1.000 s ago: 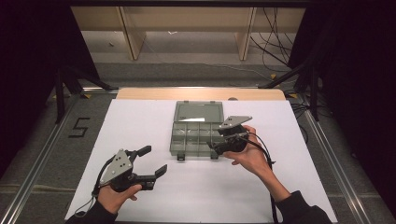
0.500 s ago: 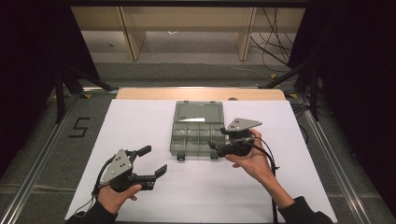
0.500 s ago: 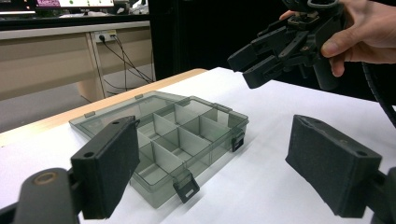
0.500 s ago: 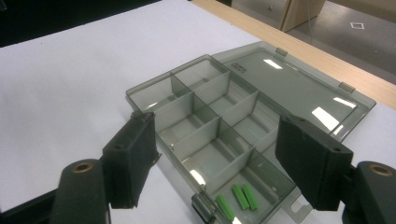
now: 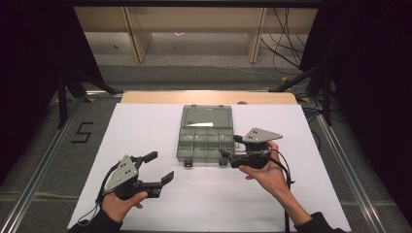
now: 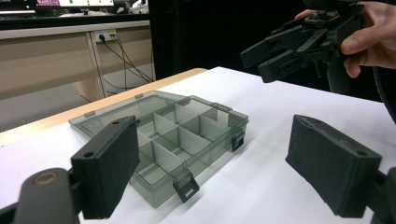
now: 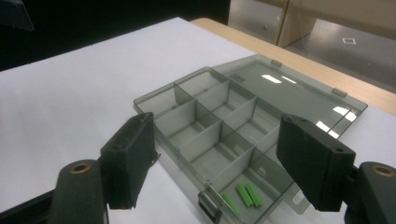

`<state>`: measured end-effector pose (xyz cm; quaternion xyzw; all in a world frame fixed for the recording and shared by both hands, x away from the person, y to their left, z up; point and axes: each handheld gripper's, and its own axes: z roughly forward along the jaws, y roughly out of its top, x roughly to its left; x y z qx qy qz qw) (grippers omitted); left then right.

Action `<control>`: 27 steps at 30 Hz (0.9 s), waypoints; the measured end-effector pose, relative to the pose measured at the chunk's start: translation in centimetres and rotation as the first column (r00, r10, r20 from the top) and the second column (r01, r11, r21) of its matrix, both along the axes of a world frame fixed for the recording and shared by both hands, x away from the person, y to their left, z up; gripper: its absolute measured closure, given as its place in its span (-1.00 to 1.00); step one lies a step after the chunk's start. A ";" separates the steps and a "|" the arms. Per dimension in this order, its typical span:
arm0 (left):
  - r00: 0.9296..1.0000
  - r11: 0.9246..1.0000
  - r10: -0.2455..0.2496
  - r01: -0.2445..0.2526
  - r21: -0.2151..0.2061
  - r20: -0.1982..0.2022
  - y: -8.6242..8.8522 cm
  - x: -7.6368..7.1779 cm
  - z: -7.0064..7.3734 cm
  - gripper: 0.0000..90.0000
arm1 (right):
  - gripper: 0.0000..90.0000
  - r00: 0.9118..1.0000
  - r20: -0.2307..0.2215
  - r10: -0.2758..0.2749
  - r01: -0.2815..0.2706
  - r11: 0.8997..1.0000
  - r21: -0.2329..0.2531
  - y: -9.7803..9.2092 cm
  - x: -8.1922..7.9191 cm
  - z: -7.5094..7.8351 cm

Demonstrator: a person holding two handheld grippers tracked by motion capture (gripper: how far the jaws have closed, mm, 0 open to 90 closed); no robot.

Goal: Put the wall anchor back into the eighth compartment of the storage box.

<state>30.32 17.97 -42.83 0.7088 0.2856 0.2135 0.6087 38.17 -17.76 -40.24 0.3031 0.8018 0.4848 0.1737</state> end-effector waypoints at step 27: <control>1.000 1.000 0.002 -0.002 0.002 -0.001 0.0 0.0 0.0 -0.64 | -0.54 0.998 0.055 -0.021 0.013 0.989 0.147 -1.6 -3.2 -0.2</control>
